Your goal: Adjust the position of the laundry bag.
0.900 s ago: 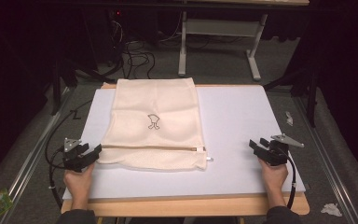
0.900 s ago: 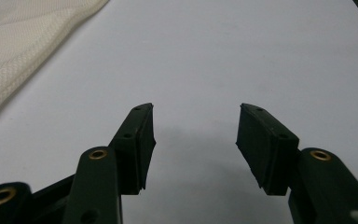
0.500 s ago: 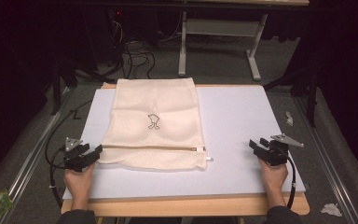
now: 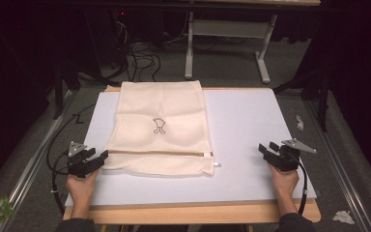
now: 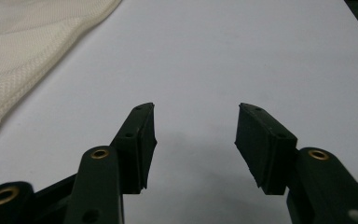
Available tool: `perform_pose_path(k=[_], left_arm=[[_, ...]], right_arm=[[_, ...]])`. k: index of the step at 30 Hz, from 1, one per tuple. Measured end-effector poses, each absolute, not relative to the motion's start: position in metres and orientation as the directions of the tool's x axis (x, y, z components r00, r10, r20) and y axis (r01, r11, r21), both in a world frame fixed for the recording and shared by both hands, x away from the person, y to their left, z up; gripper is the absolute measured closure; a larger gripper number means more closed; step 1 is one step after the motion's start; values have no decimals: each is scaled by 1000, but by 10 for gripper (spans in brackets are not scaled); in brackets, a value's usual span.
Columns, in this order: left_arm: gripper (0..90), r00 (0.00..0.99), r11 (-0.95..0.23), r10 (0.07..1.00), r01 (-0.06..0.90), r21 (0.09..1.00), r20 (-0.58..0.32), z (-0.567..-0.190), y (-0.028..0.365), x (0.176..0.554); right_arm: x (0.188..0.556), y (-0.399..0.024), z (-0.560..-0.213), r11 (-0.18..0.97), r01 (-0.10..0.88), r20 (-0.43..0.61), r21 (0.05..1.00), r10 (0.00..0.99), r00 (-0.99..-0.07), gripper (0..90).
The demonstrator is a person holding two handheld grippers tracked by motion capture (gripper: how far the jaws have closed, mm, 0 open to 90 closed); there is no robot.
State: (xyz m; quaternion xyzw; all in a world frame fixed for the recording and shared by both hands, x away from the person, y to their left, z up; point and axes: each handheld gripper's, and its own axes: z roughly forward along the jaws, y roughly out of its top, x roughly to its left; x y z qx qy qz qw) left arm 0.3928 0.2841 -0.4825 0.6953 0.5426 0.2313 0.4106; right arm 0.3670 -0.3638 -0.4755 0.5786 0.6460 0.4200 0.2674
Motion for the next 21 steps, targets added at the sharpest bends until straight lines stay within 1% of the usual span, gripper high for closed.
perform_pose_path(k=[2,4,5,6,7,8,9,10,12,13,15,19,21], left_arm=[[422,318,-90,941,565,820,-115,-482,282,394],[420,323,-90,939,567,819,-120,-482,280,395],[419,331,-81,934,564,822,-135,-480,277,396],[419,331,-81,934,564,822,-135,-480,277,396],[417,352,-88,925,561,823,-141,-479,273,398],[409,352,-88,925,561,823,-141,-479,273,398],[399,367,-123,922,585,801,-127,-480,268,403],[395,366,-133,924,581,803,-112,-481,266,404],[388,364,-128,924,582,803,-116,-481,266,404],[385,343,-86,927,582,809,-149,-481,267,403],[381,331,-62,929,579,813,-166,-478,268,402],[375,324,-86,936,583,808,-134,-473,269,402],[362,314,-74,938,593,802,-146,-468,272,403]], right_arm=[[367,-363,-475,-16,523,136,852,972,-192,522],[367,-363,-475,-17,525,138,851,972,-192,530],[366,-362,-474,-37,531,161,847,969,-189,544],[366,-362,-474,-37,531,161,847,969,-189,544],[365,-361,-474,-40,533,171,845,965,-199,571],[365,-359,-473,-33,534,170,845,963,-209,580],[365,-358,-473,-26,533,166,846,962,-217,582],[366,-357,-473,-16,526,159,850,960,-229,582],[367,-357,-474,-13,528,159,849,959,-233,582],[367,-356,-475,-20,536,172,844,956,-236,580],[367,-354,-475,-23,542,182,840,953,-243,577],[367,-349,-470,-18,569,195,822,948,-252,588],[370,-342,-465,-30,572,223,820,937,-270,584]])
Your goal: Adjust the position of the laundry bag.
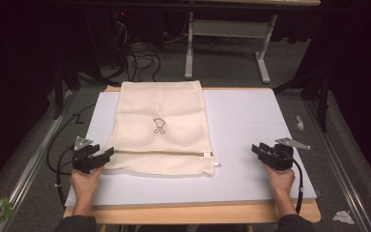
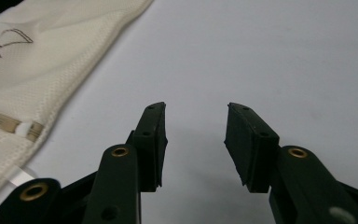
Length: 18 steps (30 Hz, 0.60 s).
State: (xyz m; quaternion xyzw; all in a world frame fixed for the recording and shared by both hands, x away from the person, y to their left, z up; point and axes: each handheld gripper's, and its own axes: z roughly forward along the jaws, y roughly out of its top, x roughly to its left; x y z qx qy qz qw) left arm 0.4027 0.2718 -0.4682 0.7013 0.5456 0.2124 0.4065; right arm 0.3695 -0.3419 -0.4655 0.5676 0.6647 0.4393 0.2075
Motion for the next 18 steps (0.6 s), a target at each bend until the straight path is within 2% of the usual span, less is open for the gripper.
perform_pose_path(k=[18], left_arm=[[333,304,-78,939,644,761,-162,-466,265,410]], right_arm=[[393,-280,-462,74,662,250,746,890,-382,555]])
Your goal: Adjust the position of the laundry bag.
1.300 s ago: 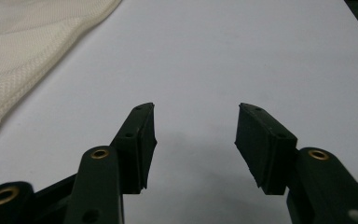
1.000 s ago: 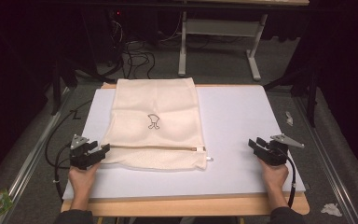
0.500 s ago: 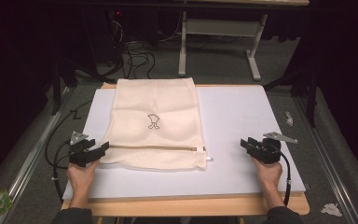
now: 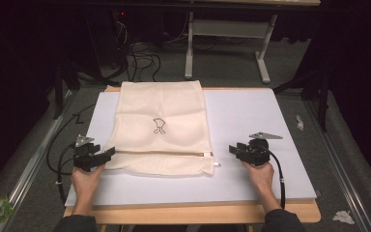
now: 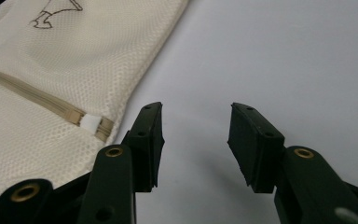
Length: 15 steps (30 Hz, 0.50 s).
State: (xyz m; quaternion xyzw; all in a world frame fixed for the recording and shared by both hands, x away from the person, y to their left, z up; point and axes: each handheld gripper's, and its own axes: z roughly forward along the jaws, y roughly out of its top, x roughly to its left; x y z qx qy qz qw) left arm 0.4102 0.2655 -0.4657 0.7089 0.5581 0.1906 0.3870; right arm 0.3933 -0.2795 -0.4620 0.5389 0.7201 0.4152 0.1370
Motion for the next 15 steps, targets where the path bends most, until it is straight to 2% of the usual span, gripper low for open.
perform_pose_path(k=[15], left_arm=[[330,297,-94,941,687,721,-161,-471,258,422]], right_arm=[[405,-244,-468,133,682,265,719,855,-446,546]])
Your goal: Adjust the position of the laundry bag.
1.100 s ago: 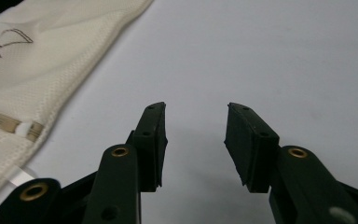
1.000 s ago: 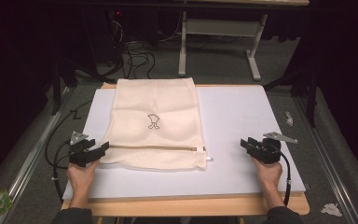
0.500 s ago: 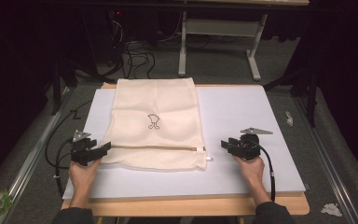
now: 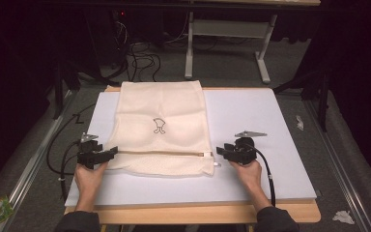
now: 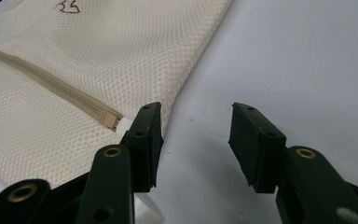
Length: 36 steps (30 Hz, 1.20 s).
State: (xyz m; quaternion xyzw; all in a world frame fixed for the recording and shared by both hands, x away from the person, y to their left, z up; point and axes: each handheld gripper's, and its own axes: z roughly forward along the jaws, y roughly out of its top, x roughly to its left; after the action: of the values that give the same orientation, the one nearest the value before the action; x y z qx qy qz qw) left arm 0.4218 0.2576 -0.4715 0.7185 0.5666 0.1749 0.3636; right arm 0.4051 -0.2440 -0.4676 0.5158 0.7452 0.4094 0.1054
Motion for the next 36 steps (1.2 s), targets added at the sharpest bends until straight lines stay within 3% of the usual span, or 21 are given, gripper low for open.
perform_pose_path(k=[10,17,22,25,29,36], left_arm=[[371,296,-111,943,708,698,-150,-475,255,425],[468,281,-109,948,722,683,-146,-475,257,428],[638,270,-120,955,725,679,-119,-474,258,428],[788,285,-149,954,718,680,-92,-473,258,429],[846,297,-169,952,697,696,-67,-470,253,428],[857,325,-171,941,688,705,-90,-466,250,427]], right_arm=[[415,-218,-470,173,697,271,696,835,-478,559],[420,-214,-477,166,719,302,675,827,-474,616],[421,-212,-478,177,711,305,680,814,-494,774],[421,-212,-478,182,702,298,688,812,-503,822],[420,-211,-474,187,692,289,697,811,-510,857],[416,-217,-467,192,671,268,716,812,-519,865]])
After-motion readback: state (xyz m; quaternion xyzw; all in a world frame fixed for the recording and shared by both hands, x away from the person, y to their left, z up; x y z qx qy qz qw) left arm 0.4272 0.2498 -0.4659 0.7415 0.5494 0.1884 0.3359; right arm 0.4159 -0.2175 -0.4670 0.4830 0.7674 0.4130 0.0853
